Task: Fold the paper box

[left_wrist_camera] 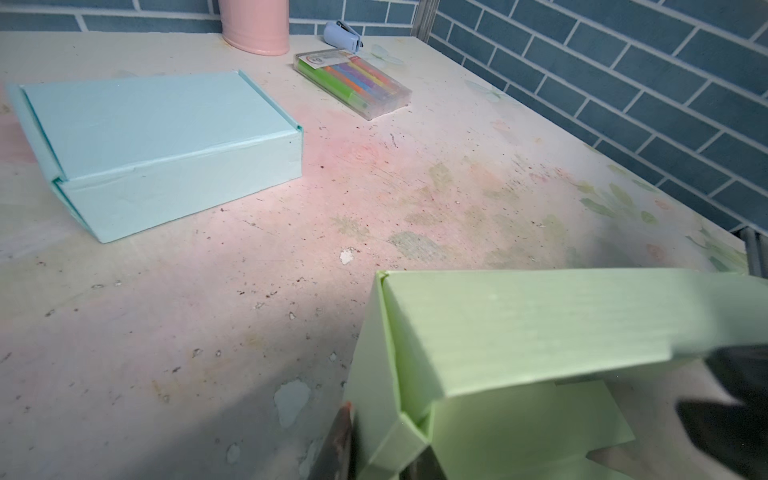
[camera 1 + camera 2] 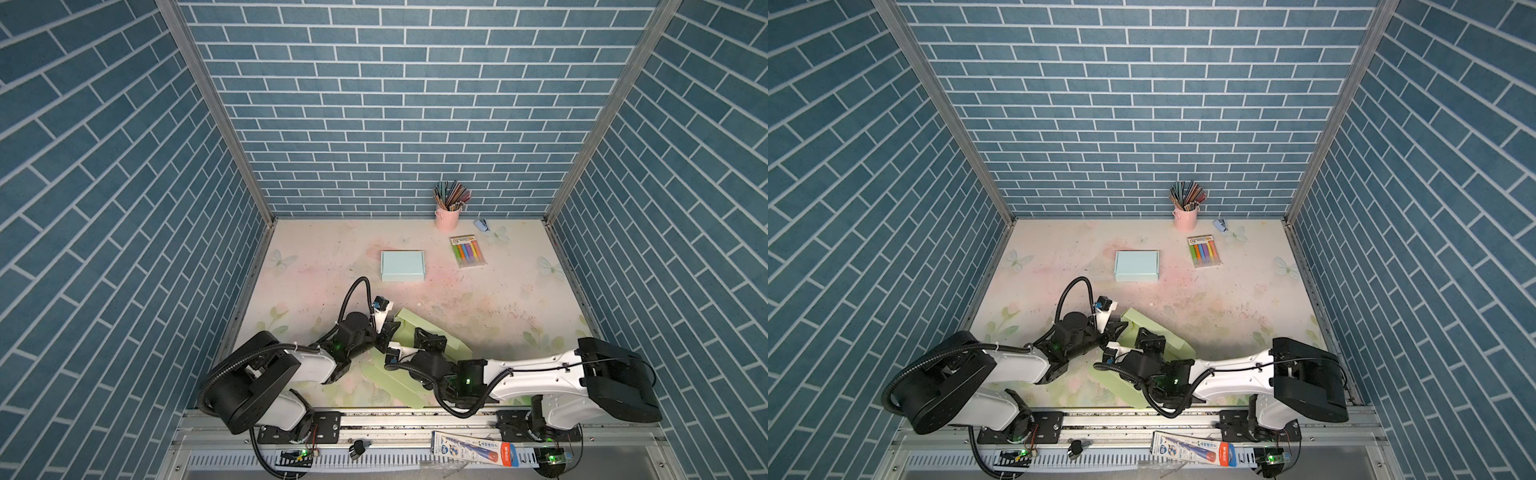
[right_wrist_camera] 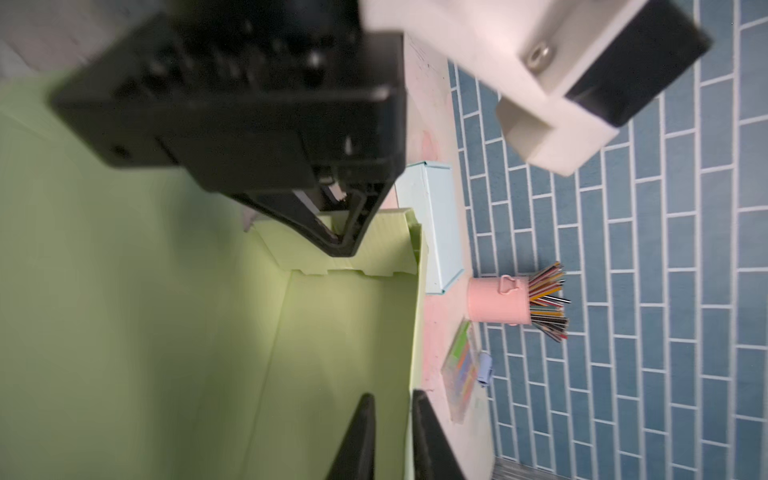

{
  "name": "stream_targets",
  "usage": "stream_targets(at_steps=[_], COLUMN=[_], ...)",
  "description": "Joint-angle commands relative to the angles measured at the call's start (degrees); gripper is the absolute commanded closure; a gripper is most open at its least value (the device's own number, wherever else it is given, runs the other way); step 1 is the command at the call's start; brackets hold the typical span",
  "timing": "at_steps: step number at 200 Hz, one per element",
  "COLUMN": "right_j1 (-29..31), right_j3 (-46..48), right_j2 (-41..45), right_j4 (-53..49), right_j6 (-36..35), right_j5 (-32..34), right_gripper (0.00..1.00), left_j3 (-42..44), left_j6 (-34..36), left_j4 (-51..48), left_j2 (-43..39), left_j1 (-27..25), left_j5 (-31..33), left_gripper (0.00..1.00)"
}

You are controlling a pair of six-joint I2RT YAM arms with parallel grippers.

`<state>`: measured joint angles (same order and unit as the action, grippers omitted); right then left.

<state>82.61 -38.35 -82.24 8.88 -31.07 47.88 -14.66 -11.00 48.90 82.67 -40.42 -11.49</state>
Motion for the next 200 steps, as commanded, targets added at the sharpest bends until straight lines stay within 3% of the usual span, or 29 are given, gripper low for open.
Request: stream_targets(at_steps=[1,42,80,105,117,136,200], right_j1=[0.4,-0.9,-8.0,-19.3,-25.3,-29.3,-32.9], right_j3=[-1.0,0.5,-0.3,0.6,1.6,0.8,-2.5], right_j2=[4.3,13.9,21.4,24.9,24.1,19.6,6.6], right_j4=[-6.5,-9.0,-12.5,-8.9,-5.8,-5.3,-6.9], right_j6=[12.5,24.2,31.1,39.1,43.1,46.1,49.5], right_j5=[-6.3,-18.2,-33.6,-44.0,-51.5,-56.3,-64.1], right_gripper=[0.7,0.45,0.43,0.42,0.43,0.44,0.47], left_j3=[-0.1,0.1,-0.4,-0.8,-0.8,-0.8,-1.4], left_j6=[2.7,4.5,5.0,5.4,5.2,5.1,5.1], left_j4=[2.0,-0.1,-1.5,-2.1,-2.0,-2.0,0.2], left_j2=[0.2,-0.3,0.0,0.3,0.2,-0.1,2.2], left_j1=[-1.6,-4.3,-6.3,-7.6,-7.9,-8.4,-8.5], left_j5=[3.6,7.2,9.3,10.5,10.8,11.2,11.5], left_gripper=[0.8,0.8,0.8,0.8,0.8,0.8,0.8])
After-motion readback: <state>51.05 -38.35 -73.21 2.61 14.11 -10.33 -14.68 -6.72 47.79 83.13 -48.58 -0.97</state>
